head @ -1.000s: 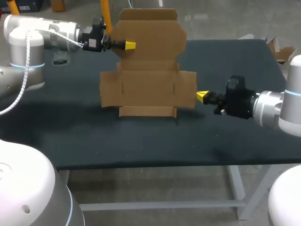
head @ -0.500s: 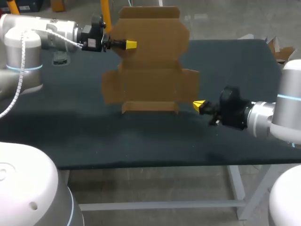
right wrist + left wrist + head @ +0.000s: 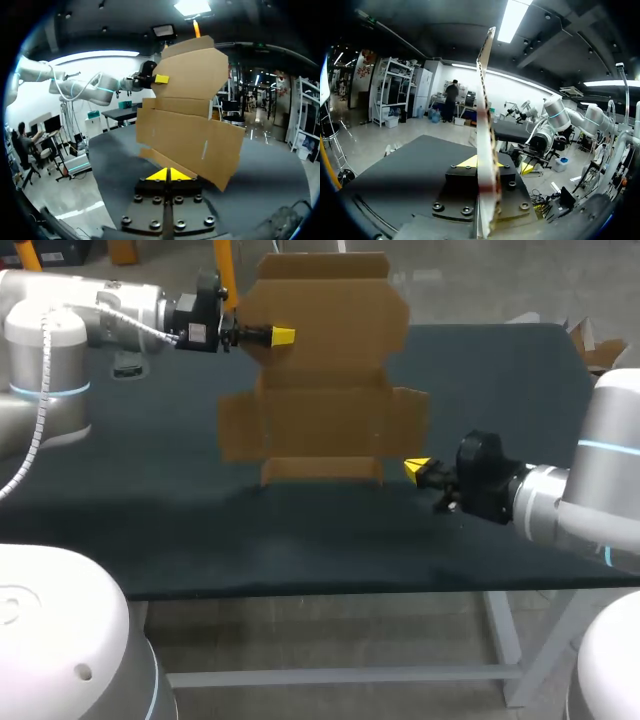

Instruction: Assemble the packaging by folding the flat box into shape, placing the metal phone stand inside, and closing the box properly

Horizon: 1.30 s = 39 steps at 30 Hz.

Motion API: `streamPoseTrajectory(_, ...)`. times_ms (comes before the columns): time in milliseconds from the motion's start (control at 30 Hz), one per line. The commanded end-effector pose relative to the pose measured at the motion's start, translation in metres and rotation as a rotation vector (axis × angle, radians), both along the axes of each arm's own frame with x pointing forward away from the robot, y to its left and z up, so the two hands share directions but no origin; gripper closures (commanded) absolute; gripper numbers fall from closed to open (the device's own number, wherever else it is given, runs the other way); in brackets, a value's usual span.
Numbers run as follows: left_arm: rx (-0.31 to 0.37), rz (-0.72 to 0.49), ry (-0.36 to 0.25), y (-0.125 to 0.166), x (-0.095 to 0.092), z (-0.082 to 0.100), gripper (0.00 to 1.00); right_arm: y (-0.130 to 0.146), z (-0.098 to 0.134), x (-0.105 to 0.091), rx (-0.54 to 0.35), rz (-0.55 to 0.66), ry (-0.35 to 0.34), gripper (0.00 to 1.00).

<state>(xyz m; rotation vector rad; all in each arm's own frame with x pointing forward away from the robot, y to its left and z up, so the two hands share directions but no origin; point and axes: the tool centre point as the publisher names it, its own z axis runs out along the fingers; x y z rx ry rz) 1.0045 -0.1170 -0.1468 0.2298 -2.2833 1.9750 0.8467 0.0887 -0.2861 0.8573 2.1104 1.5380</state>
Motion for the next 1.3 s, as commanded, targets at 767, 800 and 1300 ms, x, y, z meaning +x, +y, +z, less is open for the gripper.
streamPoseTrajectory(767, -0.013, -0.008, 0.021, 0.002, -0.018, -0.015, 1.0, 0.059, -0.054, -0.016, -0.032, -0.011, -0.071, 1.0)
streamPoseTrajectory(800, -0.015, -0.009, 0.016, 0.002, -0.018, -0.015, 1.0, 0.061, -0.055, -0.016, -0.032, -0.011, -0.072, 1.0)
streamPoseTrajectory(1300, -0.024, -0.027, -0.012, 0.008, -0.01, -0.026, 1.0, 0.078, -0.073, -0.004, -0.034, -0.03, -0.042, 1.0)
